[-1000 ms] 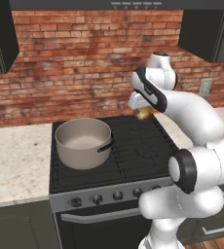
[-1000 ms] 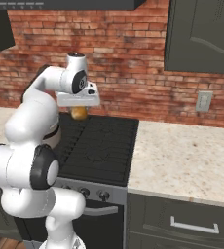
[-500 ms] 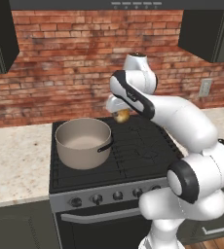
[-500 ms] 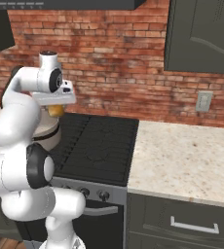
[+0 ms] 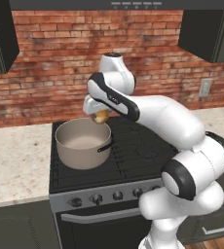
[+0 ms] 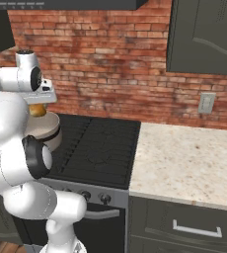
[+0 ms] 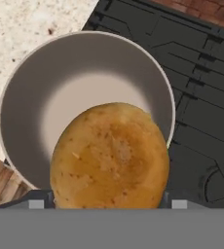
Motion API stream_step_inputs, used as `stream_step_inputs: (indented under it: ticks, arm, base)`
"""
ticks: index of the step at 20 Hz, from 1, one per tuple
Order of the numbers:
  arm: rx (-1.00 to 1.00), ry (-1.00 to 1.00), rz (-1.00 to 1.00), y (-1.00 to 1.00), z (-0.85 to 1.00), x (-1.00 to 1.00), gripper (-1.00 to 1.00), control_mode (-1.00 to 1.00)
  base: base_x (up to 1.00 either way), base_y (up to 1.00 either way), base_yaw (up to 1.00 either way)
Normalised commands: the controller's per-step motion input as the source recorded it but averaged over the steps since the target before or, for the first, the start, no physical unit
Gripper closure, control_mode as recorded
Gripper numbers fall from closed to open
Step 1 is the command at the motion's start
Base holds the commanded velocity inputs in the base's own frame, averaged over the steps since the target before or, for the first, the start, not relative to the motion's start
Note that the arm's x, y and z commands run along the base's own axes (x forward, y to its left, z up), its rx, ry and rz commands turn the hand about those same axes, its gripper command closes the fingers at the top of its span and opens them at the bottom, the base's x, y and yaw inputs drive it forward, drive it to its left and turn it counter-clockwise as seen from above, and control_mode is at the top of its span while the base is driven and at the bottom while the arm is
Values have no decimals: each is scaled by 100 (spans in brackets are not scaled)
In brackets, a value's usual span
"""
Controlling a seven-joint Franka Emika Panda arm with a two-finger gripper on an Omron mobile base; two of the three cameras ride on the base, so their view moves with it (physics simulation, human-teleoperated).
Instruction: Turn on the burner for the pot on the stove. Wait thirty seconds for the pot to heat up. Then add the potato to the pot.
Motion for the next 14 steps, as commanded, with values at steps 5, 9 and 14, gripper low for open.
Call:
stream_step_inputs:
  ticks: [5,9,14]
  arm:
    - [0,-4,1,49,-18,0,100,-100]
    - [0,-1,0,45,-36,0,100,-100]
    - [0,0,0,23,-19,0,100,-100]
  base:
    - [0,0,0]
    - [0,0,0]
    - [0,0,0]
